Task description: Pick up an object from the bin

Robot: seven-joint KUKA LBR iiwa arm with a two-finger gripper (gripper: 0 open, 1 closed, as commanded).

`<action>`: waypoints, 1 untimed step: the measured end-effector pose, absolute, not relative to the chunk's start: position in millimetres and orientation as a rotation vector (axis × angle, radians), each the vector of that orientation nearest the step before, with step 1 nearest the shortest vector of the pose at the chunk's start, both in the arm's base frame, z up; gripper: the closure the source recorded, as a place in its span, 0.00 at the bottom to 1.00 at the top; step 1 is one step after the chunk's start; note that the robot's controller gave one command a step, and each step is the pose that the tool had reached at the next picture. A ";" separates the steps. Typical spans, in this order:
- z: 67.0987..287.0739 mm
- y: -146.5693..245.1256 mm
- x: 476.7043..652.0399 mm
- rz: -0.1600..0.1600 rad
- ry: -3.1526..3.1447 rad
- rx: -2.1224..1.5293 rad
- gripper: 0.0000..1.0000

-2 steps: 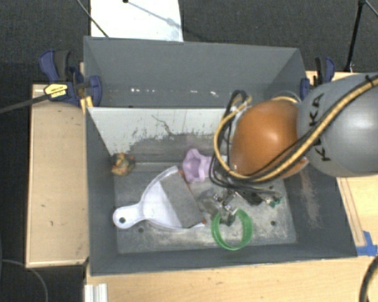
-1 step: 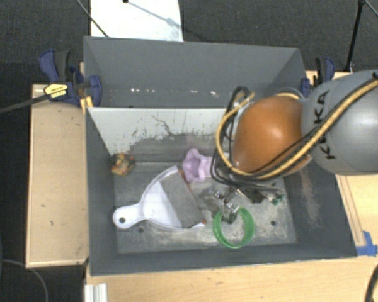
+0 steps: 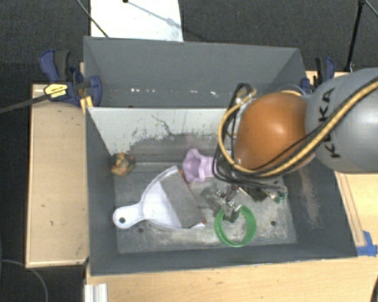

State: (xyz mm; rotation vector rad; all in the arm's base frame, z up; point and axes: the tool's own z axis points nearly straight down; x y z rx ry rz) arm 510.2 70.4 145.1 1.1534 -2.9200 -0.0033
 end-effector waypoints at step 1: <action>165.4 70.3 509.7 -0.004 -2.918 1.154 1.00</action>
Offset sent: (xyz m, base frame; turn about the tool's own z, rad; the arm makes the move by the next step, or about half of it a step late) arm 0.0001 -0.0001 0.0471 0.0000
